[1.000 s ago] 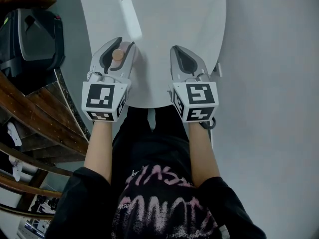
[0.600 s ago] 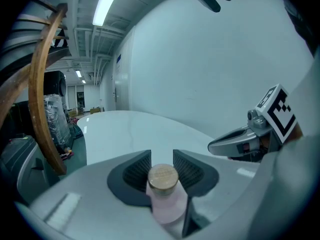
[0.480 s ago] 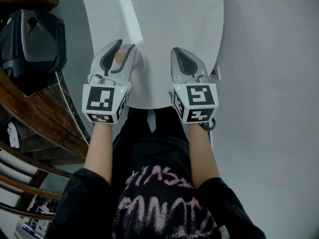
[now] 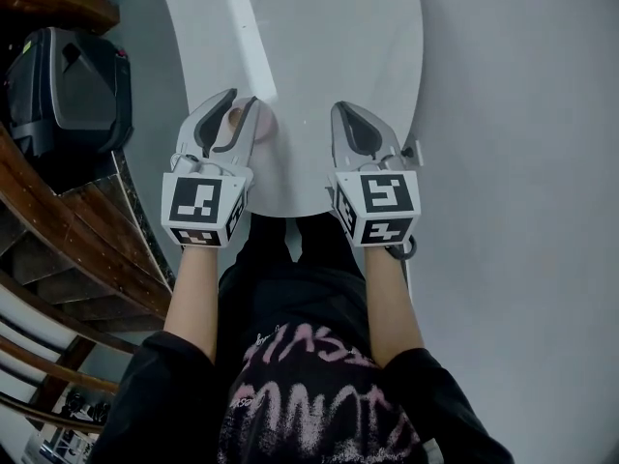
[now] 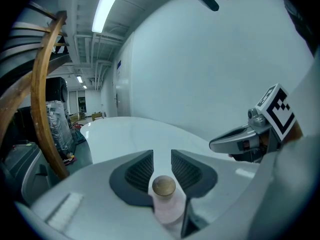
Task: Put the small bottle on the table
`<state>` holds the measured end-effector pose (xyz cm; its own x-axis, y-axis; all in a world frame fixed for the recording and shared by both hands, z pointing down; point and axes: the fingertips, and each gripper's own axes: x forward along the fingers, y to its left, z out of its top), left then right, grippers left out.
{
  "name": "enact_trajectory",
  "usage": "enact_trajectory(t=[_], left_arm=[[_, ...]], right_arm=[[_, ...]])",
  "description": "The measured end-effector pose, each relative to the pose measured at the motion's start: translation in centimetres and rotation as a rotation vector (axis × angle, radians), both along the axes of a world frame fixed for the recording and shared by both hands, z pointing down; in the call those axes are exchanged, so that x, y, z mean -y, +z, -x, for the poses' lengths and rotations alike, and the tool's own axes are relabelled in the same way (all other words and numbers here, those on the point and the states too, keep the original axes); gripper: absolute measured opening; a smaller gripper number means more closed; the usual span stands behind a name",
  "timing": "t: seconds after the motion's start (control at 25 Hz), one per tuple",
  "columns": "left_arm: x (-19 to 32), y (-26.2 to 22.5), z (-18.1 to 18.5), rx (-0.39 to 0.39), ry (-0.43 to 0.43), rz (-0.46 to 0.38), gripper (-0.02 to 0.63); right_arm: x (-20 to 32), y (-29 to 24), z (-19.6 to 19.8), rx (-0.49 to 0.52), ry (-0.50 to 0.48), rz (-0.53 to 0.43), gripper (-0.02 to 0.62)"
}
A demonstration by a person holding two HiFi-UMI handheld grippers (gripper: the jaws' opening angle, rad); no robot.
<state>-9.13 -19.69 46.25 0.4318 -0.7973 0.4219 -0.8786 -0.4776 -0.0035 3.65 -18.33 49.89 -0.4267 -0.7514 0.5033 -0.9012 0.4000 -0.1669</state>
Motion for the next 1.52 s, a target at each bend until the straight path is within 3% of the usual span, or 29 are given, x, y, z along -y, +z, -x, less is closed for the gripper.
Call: enact_trajectory(t=[0.72,1.52], left_arm=[[-0.3,-2.9,0.1,0.016,-0.024,-0.049,0.009],[-0.9,-5.4,-0.3,0.037,-0.004,-0.096,0.0]], right_arm=[[-0.2,-3.0,-0.6,0.001,0.008,-0.054,0.012],[-0.5,-5.9,-0.9,-0.002,0.004,-0.124,0.012]])
